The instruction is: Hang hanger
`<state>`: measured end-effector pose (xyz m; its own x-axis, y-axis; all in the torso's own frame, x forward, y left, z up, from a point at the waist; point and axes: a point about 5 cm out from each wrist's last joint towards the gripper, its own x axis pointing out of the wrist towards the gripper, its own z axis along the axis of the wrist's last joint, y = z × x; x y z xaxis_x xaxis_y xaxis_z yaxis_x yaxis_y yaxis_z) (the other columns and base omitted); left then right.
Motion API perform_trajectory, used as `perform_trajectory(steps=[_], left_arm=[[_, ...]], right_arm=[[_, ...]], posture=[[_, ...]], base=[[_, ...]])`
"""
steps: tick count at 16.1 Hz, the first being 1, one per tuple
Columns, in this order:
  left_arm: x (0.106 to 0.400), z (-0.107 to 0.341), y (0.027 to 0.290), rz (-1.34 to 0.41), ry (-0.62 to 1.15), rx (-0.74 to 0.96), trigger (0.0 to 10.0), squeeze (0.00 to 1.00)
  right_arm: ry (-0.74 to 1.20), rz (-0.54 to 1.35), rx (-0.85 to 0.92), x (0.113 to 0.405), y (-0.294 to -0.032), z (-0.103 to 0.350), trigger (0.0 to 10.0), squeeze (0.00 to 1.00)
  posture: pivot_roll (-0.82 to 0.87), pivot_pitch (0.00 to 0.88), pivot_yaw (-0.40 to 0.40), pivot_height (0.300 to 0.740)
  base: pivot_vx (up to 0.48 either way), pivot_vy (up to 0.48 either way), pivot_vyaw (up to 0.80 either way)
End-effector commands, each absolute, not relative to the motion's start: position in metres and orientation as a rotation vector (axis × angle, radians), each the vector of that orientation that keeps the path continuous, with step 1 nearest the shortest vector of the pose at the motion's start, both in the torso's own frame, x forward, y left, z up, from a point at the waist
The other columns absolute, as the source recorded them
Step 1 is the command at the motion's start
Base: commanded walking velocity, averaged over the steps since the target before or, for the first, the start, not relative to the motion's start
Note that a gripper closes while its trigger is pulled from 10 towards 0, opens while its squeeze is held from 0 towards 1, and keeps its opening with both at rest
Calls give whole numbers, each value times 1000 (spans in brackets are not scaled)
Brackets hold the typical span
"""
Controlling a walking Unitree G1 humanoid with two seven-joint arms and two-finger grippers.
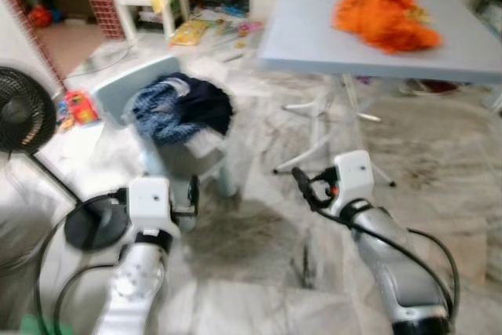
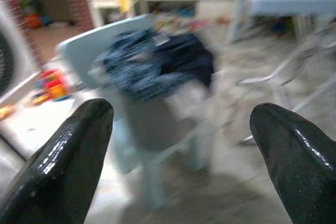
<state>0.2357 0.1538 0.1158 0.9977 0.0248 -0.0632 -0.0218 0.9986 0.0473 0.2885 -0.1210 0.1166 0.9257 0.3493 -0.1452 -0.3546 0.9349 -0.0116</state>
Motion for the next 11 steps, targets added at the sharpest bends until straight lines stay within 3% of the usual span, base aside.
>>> perform_trajectory(steps=[1, 4, 7, 11], left_arm=[[236, 120, 150, -2, 42, 21, 10000, 0], [235, 121, 149, -13, 35, 7, 10000, 0], [235, 121, 149, -19, 32, -3, 10000, 0], [235, 121, 148, -28, 35, -14, 10000, 0]], right_arm=[[132, 361, -56, 289, -123, 119, 10000, 0], [126, 374, -64, 289, -122, 120, 10000, 0], [118, 383, -69, 289, -121, 121, 10000, 0], [116, 390, -71, 289, -120, 121, 10000, 0]], posture=[[-31, 71, -1, 740], [-29, 67, -3, 740], [-28, 64, -4, 740], [-29, 65, -6, 740]], base=[[0, 0, 0], [0, 0, 0], [0, 0, 565], [252, 0, 484]])
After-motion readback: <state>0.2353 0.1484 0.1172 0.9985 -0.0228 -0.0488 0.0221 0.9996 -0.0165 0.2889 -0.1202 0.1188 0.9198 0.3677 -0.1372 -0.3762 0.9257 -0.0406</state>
